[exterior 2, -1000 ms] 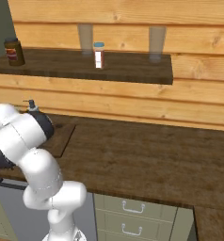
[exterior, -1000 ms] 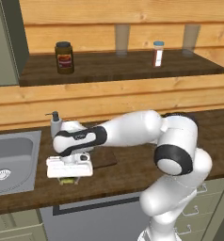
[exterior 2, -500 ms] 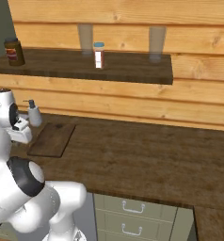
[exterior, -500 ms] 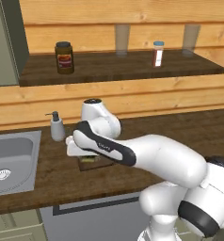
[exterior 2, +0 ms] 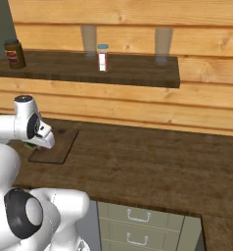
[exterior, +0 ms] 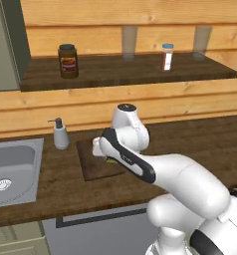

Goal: Pick up the sponge from the counter and clean the cutting board by briefly scrubbing or pressing down on the cutting board. Once finished, release the sponge.

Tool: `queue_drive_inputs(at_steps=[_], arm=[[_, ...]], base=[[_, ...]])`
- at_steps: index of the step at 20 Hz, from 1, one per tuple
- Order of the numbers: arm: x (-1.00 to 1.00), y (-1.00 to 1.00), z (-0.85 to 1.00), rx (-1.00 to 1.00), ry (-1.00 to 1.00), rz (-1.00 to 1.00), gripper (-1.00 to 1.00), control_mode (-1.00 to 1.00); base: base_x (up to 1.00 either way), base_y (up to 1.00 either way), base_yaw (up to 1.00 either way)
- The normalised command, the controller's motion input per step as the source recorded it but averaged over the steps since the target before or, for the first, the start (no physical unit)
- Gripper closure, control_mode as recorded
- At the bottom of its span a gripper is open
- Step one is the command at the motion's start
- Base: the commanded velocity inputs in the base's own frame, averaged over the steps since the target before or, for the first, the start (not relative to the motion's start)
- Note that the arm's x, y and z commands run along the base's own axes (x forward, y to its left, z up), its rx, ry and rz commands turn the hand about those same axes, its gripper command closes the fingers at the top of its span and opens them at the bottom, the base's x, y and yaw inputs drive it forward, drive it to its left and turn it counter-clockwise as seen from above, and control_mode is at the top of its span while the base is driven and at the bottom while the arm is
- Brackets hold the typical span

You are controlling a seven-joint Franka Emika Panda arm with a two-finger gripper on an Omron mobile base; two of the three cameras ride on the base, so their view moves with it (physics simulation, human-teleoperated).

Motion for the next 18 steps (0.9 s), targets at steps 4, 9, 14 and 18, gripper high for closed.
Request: queue_drive_inputs(at_steps=[4, 9, 14, 18], arm=[[0.15, 0.00, -0.49, 0.00, -0.07, -0.12, 1.00, -1.00], [0.39, -0.01, -0.18, 0.00, 0.00, -0.07, 1.00, -1.00], [0.08, 0.03, -0.62, 0.00, 0.00, -0.01, 1.00, -1.00], [0.21, 0.00, -0.40, 0.00, 0.01, 0.00, 1.00, -1.00]], base=[[0.00, 0.00, 0.00], [0.00, 0.00, 0.00], [0.00, 0.00, 0.00], [0.00, 0.00, 0.00]])
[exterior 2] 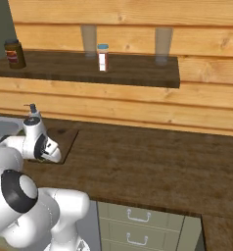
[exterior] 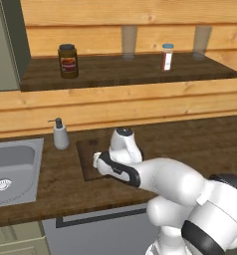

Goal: Pick up the sponge from the counter and clean the cutting board by briefly scrubbing or pressing down on the cutting board. Once finished, release the sponge.

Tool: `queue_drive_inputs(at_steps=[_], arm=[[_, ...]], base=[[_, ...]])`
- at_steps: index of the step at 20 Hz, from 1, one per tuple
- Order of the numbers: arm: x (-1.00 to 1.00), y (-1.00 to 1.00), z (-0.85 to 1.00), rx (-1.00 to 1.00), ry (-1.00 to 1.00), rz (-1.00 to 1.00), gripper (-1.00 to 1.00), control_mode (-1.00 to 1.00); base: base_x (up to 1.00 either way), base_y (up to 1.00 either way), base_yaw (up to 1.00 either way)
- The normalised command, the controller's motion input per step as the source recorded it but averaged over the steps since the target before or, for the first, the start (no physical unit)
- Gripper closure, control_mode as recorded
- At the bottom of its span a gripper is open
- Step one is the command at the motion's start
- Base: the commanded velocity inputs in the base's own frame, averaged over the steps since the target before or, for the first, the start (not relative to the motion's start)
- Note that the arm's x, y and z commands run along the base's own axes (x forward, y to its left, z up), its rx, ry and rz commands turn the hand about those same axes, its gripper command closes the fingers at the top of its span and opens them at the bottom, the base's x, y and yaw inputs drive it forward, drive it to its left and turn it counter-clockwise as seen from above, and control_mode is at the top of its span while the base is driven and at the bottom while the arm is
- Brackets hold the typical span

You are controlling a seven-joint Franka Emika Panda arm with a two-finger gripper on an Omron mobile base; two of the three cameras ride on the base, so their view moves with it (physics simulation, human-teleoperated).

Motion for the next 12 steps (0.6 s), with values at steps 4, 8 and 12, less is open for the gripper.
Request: queue_drive_inputs(at_steps=[4, 8, 12], arm=[[0.44, -0.13, 0.01, 0.00, 0.00, 0.00, -1.00, -1.00], [0.36, -0.04, -0.05, 0.00, 0.00, 0.00, -1.00, -1.00], [0.22, 0.00, -0.17, 0.00, 0.00, 0.00, -1.00, -1.00]], base=[[0.00, 0.00, 0.00], [0.00, 0.00, 0.00], [0.00, 0.00, 0.00]])
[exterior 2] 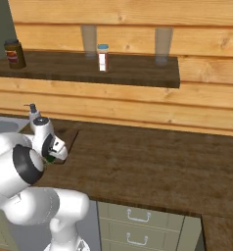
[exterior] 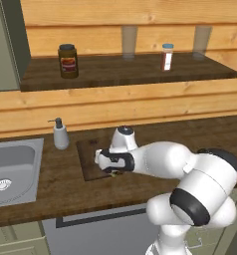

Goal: Pick up the sponge from the counter and clean the cutting board by briefly scrubbing or pressing down on the cutting board. Once finished, release the sponge.

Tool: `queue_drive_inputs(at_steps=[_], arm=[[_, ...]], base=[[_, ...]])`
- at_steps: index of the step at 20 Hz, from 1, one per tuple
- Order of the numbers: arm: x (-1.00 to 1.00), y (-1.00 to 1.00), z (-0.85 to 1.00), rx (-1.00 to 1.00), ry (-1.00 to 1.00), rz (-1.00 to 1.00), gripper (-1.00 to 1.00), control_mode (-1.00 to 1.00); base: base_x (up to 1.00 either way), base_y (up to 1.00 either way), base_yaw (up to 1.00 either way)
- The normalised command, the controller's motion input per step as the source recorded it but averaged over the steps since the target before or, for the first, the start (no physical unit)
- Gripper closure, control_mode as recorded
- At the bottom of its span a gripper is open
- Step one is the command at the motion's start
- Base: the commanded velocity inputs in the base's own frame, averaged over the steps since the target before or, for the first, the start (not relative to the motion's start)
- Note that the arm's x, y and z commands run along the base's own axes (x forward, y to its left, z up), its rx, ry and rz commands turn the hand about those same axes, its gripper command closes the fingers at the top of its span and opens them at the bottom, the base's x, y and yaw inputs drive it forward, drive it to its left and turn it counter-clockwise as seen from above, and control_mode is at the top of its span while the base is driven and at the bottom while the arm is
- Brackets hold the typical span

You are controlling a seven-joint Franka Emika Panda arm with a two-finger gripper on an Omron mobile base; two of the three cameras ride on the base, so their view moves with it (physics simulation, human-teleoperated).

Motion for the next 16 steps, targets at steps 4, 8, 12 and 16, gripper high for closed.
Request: queue_drive_inputs(at_steps=[4, 8, 12, 16], arm=[[0.14, 0.00, 0.00, 0.00, 0.00, 0.00, -1.00, -1.00], [0.00, 0.00, 0.20, 0.00, 0.00, 0.00, -1.00, -1.00], [-0.41, 0.00, 0.68, 0.00, -0.04, 0.03, -1.00, -1.00], [-0.72, -0.10, 1.00, 0.00, -0.17, 0.03, -1.00, -1.00]], base=[[0.00, 0.00, 0.00], [0.00, 0.00, 0.00], [0.00, 0.00, 0.00], [0.00, 0.00, 0.00]])
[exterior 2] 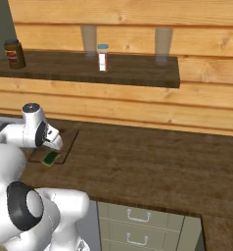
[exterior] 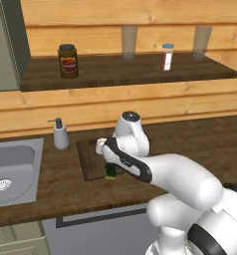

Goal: Pick up the sponge from the counter and clean the cutting board by briefly scrubbing or pressing down on the cutting board. Once finished, release the sponge.

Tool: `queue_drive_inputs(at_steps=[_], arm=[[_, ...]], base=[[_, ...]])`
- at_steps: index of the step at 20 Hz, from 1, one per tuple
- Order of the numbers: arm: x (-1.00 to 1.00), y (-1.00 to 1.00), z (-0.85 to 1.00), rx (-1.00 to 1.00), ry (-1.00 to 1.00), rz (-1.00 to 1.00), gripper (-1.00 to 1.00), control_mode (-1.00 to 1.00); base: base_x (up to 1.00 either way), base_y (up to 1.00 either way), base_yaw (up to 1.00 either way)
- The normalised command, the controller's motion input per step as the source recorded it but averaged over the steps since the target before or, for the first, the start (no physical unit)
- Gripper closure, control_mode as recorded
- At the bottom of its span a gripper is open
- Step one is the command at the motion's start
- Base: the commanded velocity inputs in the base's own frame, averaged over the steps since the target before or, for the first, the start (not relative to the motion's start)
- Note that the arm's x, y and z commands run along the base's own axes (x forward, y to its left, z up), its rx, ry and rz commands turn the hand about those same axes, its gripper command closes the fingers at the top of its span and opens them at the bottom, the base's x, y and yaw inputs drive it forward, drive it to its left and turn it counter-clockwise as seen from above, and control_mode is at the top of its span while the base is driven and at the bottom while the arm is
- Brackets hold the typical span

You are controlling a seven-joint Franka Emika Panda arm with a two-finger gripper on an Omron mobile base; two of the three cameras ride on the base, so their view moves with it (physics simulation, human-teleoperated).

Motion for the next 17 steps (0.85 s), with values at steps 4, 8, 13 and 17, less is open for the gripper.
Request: queue_drive_inputs(at_steps=[4, 8, 13, 17], arm=[[-0.72, -0.38, 1.00, 0.02, -0.26, 0.00, -1.00, -1.00], [-0.69, -0.53, 1.00, 0.17, -0.23, 0.03, -1.00, -1.00], [-0.56, -0.44, 1.00, 0.23, -0.21, 0.02, -1.00, -1.00], [-0.36, -0.30, 1.00, 0.23, -0.10, 0.01, -1.00, -1.00]], base=[[0.00, 0.00, 0.00], [0.00, 0.00, 0.00], [0.00, 0.00, 0.00], [0.00, 0.00, 0.00]])
